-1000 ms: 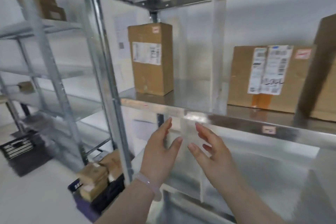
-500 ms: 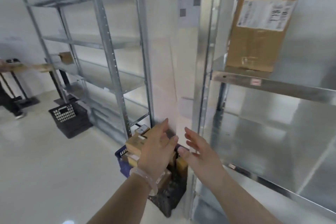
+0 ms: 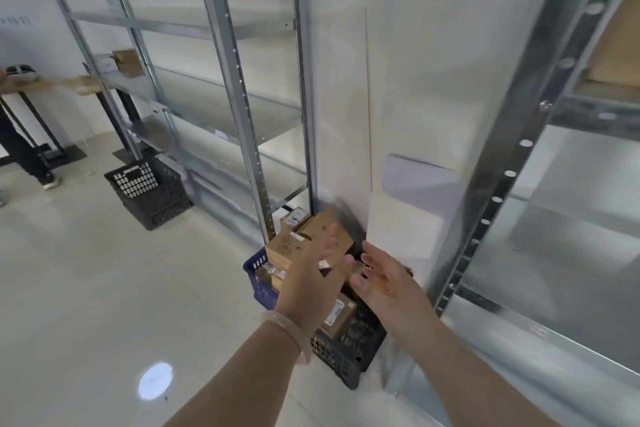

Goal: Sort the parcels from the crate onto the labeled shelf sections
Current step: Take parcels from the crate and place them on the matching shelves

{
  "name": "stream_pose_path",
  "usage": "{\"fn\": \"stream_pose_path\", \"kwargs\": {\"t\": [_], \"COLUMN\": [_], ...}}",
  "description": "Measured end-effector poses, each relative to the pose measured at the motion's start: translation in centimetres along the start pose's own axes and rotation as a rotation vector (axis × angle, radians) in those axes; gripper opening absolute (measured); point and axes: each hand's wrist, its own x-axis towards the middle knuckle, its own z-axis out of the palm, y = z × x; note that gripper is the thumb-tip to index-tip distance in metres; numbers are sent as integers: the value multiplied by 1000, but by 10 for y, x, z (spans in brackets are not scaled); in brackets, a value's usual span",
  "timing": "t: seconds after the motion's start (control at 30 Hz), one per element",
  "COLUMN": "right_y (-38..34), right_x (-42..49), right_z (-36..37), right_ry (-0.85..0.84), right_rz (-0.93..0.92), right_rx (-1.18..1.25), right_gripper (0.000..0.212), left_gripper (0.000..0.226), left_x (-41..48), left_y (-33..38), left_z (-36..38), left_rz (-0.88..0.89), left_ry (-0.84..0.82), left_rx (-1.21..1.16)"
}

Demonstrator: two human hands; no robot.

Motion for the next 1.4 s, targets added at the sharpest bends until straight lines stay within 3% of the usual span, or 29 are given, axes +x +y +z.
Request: {"fn": "stream_pose_path", "kwargs": {"t": [0.2, 0.3, 0.43, 0.6, 0.93, 1.1, 1.27, 1.4], "right_y": [13, 21, 37, 65, 122, 144, 193, 262], "right_x": [91, 135, 182, 225, 326, 372, 387, 397], "right_z": [-10, -23, -31, -29, -1, 27, 45, 58], "right_ry": [19, 65, 99, 148, 425, 464, 474, 446], "right_rz": [45, 112, 159, 269, 548, 631, 738, 848], "right_rx": [36, 78, 44, -18, 4, 32, 42, 65], "right_gripper": [61, 77, 55, 56, 53, 56, 58, 59], "left_gripper": [55, 43, 45, 51, 52, 54, 52, 53], "left_x": [88, 135, 185, 238, 384, 445, 462, 458], "left_y": [-18, -27, -50, -84, -164, -205, -259, -327], "left_z": [13, 17, 31, 46, 51, 69, 99, 129], "left_rz": [-34, -33, -45, -112, -144, -196, -149, -213], "left_ry": [-57, -53, -58, -167, -449, -598, -689, -761], "left_rx": [46, 83, 86, 70, 27, -2, 162, 246]}}
